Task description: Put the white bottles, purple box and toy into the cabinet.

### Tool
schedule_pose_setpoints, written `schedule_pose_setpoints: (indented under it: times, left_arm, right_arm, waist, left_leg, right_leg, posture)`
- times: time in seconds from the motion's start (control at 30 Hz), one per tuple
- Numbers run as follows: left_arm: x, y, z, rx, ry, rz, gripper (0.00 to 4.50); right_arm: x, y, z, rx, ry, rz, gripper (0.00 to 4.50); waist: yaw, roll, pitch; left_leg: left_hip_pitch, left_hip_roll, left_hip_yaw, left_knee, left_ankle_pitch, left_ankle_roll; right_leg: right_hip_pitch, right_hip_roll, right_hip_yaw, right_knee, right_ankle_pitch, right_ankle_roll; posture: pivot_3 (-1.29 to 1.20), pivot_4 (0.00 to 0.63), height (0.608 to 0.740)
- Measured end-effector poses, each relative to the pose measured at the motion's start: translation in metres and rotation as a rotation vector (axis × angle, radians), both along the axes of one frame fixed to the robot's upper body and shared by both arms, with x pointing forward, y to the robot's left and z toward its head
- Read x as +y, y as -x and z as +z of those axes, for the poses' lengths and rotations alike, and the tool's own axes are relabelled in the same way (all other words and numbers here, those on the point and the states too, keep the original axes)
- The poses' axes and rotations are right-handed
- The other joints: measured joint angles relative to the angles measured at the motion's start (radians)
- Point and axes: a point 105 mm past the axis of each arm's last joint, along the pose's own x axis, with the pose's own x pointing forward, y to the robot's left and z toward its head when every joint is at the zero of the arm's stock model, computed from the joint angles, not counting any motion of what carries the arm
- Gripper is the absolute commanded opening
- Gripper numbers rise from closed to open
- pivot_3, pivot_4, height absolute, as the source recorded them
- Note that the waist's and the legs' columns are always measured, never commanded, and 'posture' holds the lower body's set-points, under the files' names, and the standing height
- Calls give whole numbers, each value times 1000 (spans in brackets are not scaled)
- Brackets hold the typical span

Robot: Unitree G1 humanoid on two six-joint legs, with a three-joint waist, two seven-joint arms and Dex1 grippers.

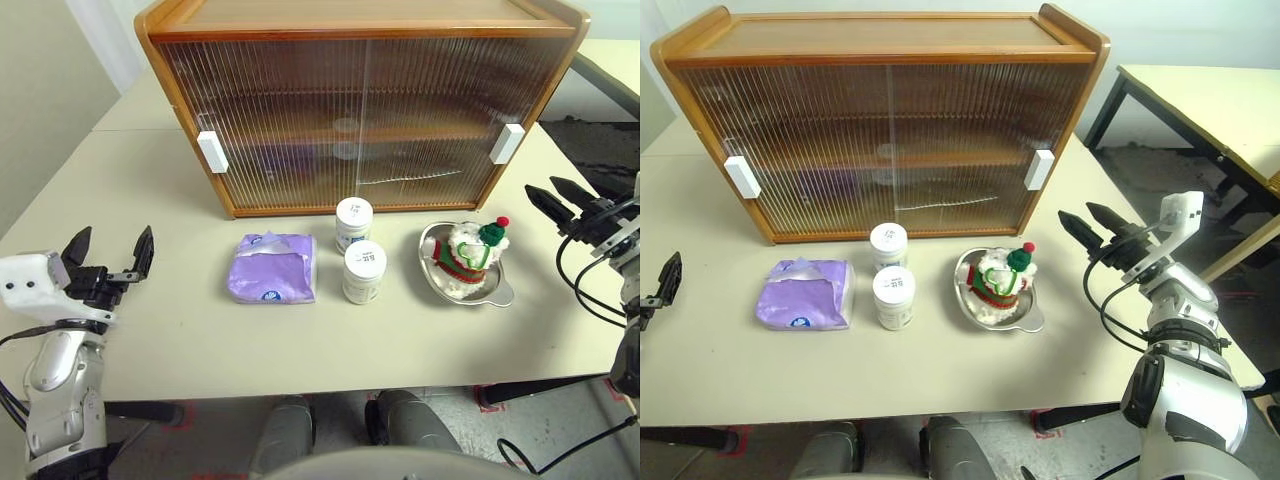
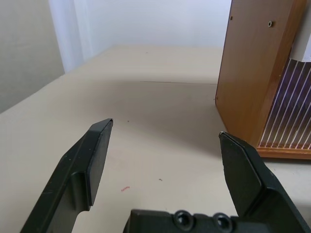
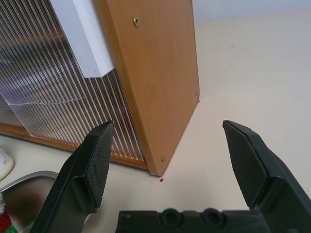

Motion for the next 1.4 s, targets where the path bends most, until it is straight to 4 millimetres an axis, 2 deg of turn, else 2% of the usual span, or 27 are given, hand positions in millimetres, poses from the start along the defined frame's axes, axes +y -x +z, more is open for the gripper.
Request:
schedule_pose_setpoints:
  times: [0.27, 0.43, 0.57, 0.77, 0.9, 0.97, 1.03, 1.13, 1.23, 1.37, 1.4]
  left_arm:
    - [-2, 1, 8, -11, -16, 1, 4500]
    - [-7, -5, 15, -29, -12, -10, 4500]
    - [-11, -10, 15, -27, -4, -21, 4500]
    - [-8, -11, 19, -21, -20, -38, 4500]
    - [-7, -8, 20, -6, -2, -90, 4500]
    - [-8, -4, 18, 30, 5, -140, 4101]
    - [-5, -1, 21, 45, 6, -164, 3632]
    - [1, -1, 35, 23, 7, -177, 2575]
    - [-2, -6, 52, 6, -29, -211, 1520]
    - [-4, -8, 54, 16, -30, -224, 114]
    - [-4, -9, 56, 12, -28, -225, 46]
  right_arm:
    - [9, -3, -5, 8, -14, 20, 4471]
    - [12, -9, 5, -17, -11, 30, 4471]
    - [11, -8, 4, -14, -8, 31, 4471]
    - [6, 11, -17, 41, 17, 62, 4471]
    - [2, 32, -18, 84, 58, 171, 4471]
    - [5, 39, -5, 78, 81, 259, 4500]
    - [13, 43, 11, 51, 97, 345, 4500]
    - [31, 52, 35, 54, 69, 466, 4500]
    - [53, 60, 57, 38, 58, 564, 4500]
    - [75, 67, 58, 50, 83, 629, 4500]
    - [79, 67, 58, 40, 84, 637, 4500]
  waist:
    - [2, 0, 0]
    - [3, 1, 0]
    - [3, 0, 0]
    - [3, 1, 0]
    - [2, 1, 0]
    - [-3, 1, 0]
    - [-13, 1, 0]
    - [-26, 0, 0]
    - [-34, 1, 0]
    - [-48, 0, 0]
    - [-51, 0, 0]
  left_leg:
    - [0, 0, 0, 0, 0, 0]
    - [0, 0, 0, 1, 0, 0]
    - [0, 0, 0, 1, 0, 0]
    - [0, -1, 1, 1, 0, 1]
    - [0, -4, 2, 2, 0, 1]
    - [0, -8, 3, 2, 0, 1]
    - [0, -9, 3, 4, 0, 0]
    - [0, -9, 3, 7, 0, 0]
    - [0, -10, 4, 10, 0, 0]
    - [-1, -11, 3, 11, 0, 1]
    - [-1, -11, 2, 12, 0, 1]
  right_leg:
    - [0, 0, 0, 0, 0, 1]
    - [0, 0, 0, 0, 4, -4]
    - [0, 0, 0, 0, 5, -7]
    - [0, 0, 0, 0, 5, -7]
    - [0, 0, 0, 0, 4, -7]
    - [1, 1, 0, 0, -1, 0]
    - [1, 2, 0, 1, -2, 1]
    - [2, 3, -1, 2, -2, 1]
    - [3, 4, -1, 2, -2, 0]
    - [0, 3, -1, 2, -2, 1]
    - [-1, 3, -1, 2, -2, 0]
  posture:
    - [7, 77, 740]
    - [-9, 82, 740]
    - [-25, 84, 740]
    - [-6, 64, 740]
    - [-40, 72, 740]
    - [-88, 78, 740]
    - [-111, 80, 740]
    - [-117, 76, 740]
    - [-131, 64, 740]
    - [-124, 53, 740]
    - [-123, 53, 740]
